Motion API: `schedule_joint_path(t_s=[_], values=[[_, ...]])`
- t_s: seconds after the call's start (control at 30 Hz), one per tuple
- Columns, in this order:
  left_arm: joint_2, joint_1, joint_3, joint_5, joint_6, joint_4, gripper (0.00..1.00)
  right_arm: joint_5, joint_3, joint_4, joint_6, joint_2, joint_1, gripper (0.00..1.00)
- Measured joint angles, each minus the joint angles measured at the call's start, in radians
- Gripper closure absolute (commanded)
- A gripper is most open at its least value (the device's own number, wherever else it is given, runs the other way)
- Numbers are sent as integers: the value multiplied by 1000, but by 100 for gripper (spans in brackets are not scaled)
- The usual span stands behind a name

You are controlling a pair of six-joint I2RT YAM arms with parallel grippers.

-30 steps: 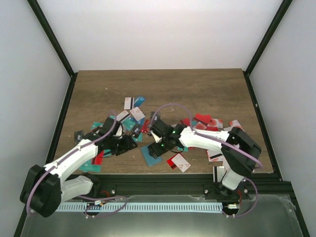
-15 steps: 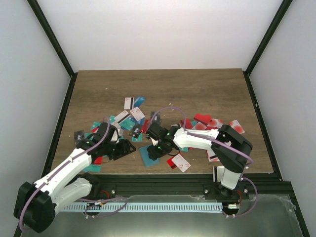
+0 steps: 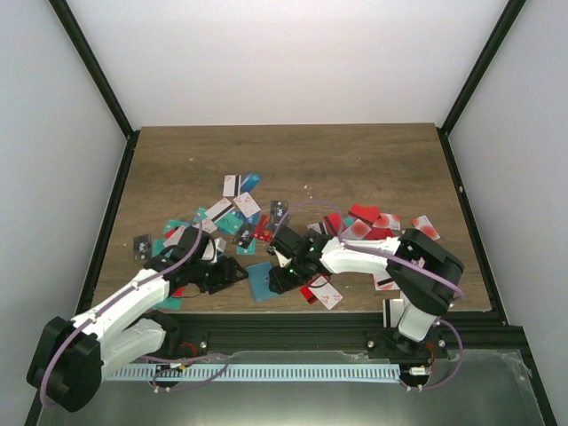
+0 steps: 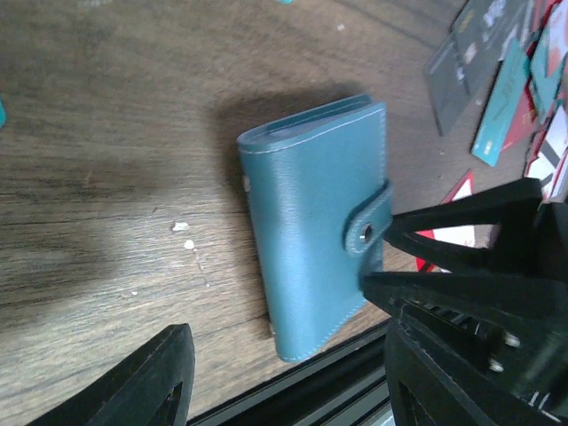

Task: Put the credit cards into the card holder

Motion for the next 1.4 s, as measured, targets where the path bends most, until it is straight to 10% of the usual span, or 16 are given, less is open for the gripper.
schedule_joint_path(t_s=[0.43, 0.8, 0.9, 1.23, 1.4], values=[[175, -14, -125, 53, -69, 326, 46, -106, -124, 183, 52, -39, -14, 69], [310, -37, -177, 111, -109, 597, 95, -211, -178, 257, 55, -37, -79, 74], [309, -41, -177, 115, -114, 619, 96, -235, -186, 262, 51, -37, -91, 74], [82, -52, -111, 108, -106, 497, 96, -316, -311, 275, 26, -254, -211, 17], [-41, -52, -5, 109, -101, 419, 96, -436, -314, 310, 38, -425, -315, 7]])
